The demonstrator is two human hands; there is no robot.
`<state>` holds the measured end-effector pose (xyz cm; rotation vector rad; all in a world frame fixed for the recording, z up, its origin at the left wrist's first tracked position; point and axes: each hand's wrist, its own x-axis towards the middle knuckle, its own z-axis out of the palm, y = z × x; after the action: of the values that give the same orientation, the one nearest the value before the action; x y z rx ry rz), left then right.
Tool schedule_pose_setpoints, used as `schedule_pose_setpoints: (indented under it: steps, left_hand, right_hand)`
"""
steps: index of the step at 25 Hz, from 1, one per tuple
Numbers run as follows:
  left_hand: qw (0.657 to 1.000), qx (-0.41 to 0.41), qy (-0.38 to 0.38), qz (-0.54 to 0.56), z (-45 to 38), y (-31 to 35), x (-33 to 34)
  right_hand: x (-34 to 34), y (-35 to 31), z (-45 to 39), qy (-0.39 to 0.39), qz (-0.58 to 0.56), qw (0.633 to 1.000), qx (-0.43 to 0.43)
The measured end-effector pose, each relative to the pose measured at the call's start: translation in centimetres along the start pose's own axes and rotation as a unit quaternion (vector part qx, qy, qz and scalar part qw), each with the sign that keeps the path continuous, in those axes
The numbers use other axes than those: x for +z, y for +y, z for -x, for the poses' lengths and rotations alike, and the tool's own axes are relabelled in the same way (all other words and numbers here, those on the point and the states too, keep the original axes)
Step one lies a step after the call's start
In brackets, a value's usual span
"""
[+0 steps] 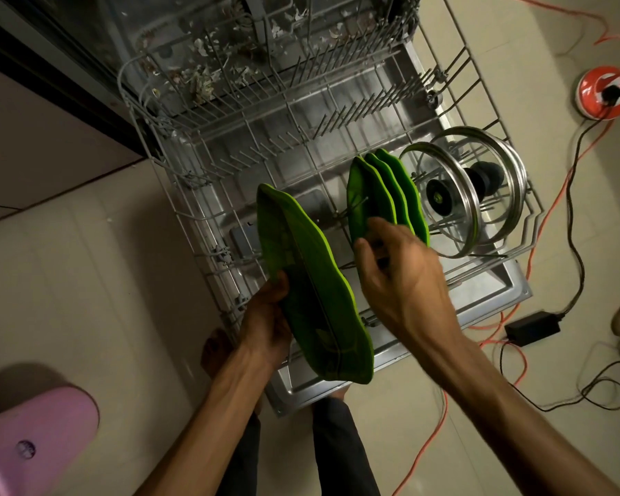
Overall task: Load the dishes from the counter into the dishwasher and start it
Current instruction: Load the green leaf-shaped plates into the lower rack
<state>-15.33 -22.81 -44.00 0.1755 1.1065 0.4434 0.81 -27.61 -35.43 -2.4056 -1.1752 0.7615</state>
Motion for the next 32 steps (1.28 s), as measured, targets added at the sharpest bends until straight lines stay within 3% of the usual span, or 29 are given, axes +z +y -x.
schedule_pose_setpoints:
  steps: [2,3,8,10,14,17,20,32]
  left_hand:
    - [1.0,0.004,-0.019,-0.023,-0.1,-0.1,-0.2]
    - [0.999,0.0,-0.028,-0.042,-0.1,-0.3,-0.2]
    - [0.997,0.009,-0.007,-0.071,-0.6,-0.6,0.0]
    - [0.997,0.012,0.018,-0.075,-0.5,-0.6,0.8]
    - [0.994,0.025,0.096,-0.043,-1.1,0.6,1.7]
    - [0.993,0.043,0.104,-0.044,-1.2,1.5,1.6]
    - [0.993,0.039,0.104,-0.037,-0.8,1.6,1.5]
    - [0.994,0.02,0.104,-0.028,-0.5,1.2,1.0]
  right_hand:
    - [-0.2,-1.8,1.6,-0.083,-0.181,0.979,0.04]
    - [-0.3,-2.4,2.3,-0.117,-0.218,0.968,0.052]
    - [-0.1,-1.9,4.2,-0.129,-0.005,0.991,-0.027]
    - [-0.7,-1.9,4.5,-0.123,0.032,0.991,-0.042]
    - [-3.1,-1.3,4.0,-0.04,0.046,0.998,-0.018]
    - [-4.8,1.0,2.1,0.023,0.018,0.997,0.065]
    - [-5.3,2.3,0.7,0.061,0.023,0.996,0.062]
    - [-2.0,2.9,-0.8,0.015,0.128,0.992,0.015]
